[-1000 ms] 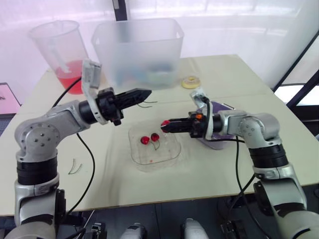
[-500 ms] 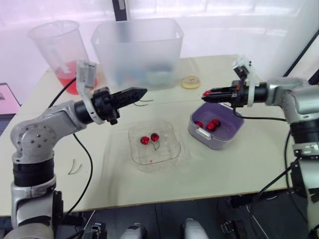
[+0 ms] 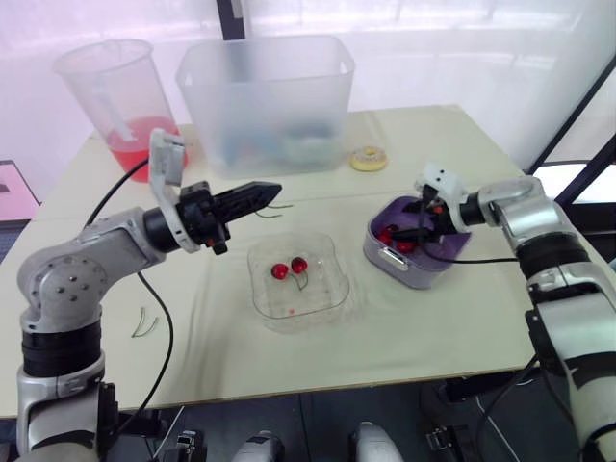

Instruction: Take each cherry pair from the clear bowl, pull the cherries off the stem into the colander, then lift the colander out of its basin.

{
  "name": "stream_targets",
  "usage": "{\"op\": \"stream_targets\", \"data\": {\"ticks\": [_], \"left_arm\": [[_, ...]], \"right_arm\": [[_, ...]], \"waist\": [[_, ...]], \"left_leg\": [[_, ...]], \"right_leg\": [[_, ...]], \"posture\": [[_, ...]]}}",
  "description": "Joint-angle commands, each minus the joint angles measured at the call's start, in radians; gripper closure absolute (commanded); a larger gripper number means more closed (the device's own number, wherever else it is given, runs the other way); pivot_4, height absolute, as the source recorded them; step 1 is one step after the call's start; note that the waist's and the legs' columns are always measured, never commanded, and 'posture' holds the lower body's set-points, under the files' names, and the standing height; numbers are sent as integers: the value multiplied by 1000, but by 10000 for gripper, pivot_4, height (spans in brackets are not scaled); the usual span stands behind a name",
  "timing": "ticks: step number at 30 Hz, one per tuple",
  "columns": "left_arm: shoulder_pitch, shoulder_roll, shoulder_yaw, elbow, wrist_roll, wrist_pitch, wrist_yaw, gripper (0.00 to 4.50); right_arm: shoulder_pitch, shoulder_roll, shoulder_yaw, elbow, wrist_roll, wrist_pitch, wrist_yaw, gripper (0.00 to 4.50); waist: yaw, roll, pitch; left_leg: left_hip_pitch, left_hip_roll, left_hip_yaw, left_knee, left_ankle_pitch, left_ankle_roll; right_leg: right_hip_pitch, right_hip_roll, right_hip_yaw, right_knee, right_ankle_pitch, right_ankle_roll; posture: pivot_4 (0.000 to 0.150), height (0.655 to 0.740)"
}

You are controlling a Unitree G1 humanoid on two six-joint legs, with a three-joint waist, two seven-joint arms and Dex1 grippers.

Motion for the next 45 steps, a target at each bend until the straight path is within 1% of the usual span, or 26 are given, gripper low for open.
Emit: {"op": "stream_targets", "data": {"ticks": [1, 4, 7, 8, 11, 13, 15, 16, 18, 20, 22, 26, 30, 33, 39, 40, 45], "left_arm": [[-4, 30, 39, -27, -10, -19, -4, 45000], [4, 48, 46, -25, -15, -12, -2, 45000], [76, 130, 77, -28, -21, 36, -29, 45000], [96, 149, 88, -24, -20, 39, -35, 45000], [198, 246, 133, 17, -11, 88, -80, 45000], [290, 331, 141, 43, 25, 138, -118, 45000], [398, 399, 170, 79, 41, 182, -172, 45000], [443, 415, 183, 105, 46, 190, -193, 45000], [508, 421, 178, 142, 103, 152, -218, 45000], [534, 403, 166, 190, 154, 121, -218, 45000], [553, 394, 128, 261, 233, 72, -237, 45000], [496, 350, 126, 372, 271, 68, -226, 45000], [501, 334, 83, 426, 377, -4, -240, 45000], [489, 327, 98, 462, 405, -30, -255, 36106], [451, 353, 148, 479, 432, -34, -253, 6989], [445, 366, 162, 481, 436, -36, -257, 549], [415, 435, 239, 489, 459, -74, -271, 549]], "right_arm": [[-58, -13, -44, -5, -5, -17, 32, 248], [-83, -39, -67, -29, 4, -5, 91, 248], [-72, -137, -97, -176, 71, 47, 306, 248], [-71, -155, -110, -213, 94, 75, 345, 248], [-45, -220, -144, -394, 244, 184, 393, 248], [-10, -266, -159, -538, 368, 261, 396, 248], [24, -288, -193, -674, 483, 341, 396, 248], [47, -283, -215, -727, 498, 333, 396, 248], [84, -272, -232, -800, 489, 309, 380, 248], [105, -267, -242, -851, 500, 321, 365, 248], [118, -259, -248, -892, 519, 353, 344, 248], [140, -248, -248, -931, 534, 391, 309, 248], [173, -248, -249, -964, 537, 405, 280, 248], [189, -259, -257, -968, 538, 415, 267, 0], [236, -274, -261, -1003, 563, 431, 283, 0], [246, -273, -258, -1008, 565, 436, 279, 0], [282, -257, -247, -1040, 572, 463, 257, 0]], "waist": [[-1, 0, 0], [-1, 0, 0], [0, 1, 1], [0, 1, 1], [-2, 1, 1], [-2, 1, 1], [-4, 3, 1], [-2, 4, 2], [1, 5, 2], [11, 4, 2], [21, 4, 2], [30, 4, 2], [25, 4, 1], [23, 4, 1], [25, 4, 1], [25, 4, 1], [24, 4, 1]], "left_leg": [[0, 0, 0, 0, 0, 0], [0, 0, 0, 0, 0, 0], [0, 0, 0, 0, 0, 0], [0, 0, 0, -1, 0, 0], [0, 0, -1, -2, 0, 0], [0, 1, 0, -2, 0, 0], [0, 2, 0, -2, 0, 0], [1, 2, 1, -4, 0, 0], [1, 2, 1, -4, 0, 0], [1, 2, 1, -3, 0, 0], [1, 1, 1, -2, 0, 0], [0, 1, 1, -1, 0, 0], [0, 1, 0, -1, 0, 0], [0, 1, 1, -2, 0, 0], [0, 1, 0, -1, 0, 0], [0, 1, 1, -1, 0, 0], [0, 2, 0, -1, 0, 0]], "right_leg": [[0, 0, 0, 0, 0, 0], [0, 0, 0, 0, 0, 0], [0, 0, 0, 0, 0, 0], [0, 0, 0, 0, 0, 0], [-1, 0, 0, -1, 0, 0], [-1, 1, 0, -2, 0, 0], [-1, 2, 0, -4, 0, 0], [-1, 2, 1, -7, 0, 0], [0, 2, 1, -8, 0, 0], [1, 1, 1, -9, 0, 0], [2, 0, 0, -9, 0, 0], [2, 0, 0, -9, 0, 0], [2, 0, 0, -9, 0, 0], [1, 0, 0, -9, 0, 0], [1, 0, 0, -9, 0, 0], [1, 0, 0, -9, 0, 0], [1, 1, 0, -9, 0, 0]], "posture": [[1500, 7400], [1500, 7400], [1500, 7400], [1500, 7400], [1500, 7400], [1500, 7400], [1500, 7400], [1500, 7400], [1500, 7400], [1500, 7400], [1500, 7400], [1500, 7400], [1500, 7400], [1500, 7400], [1500, 7400], [1500, 7400], [1500, 7400]]}}
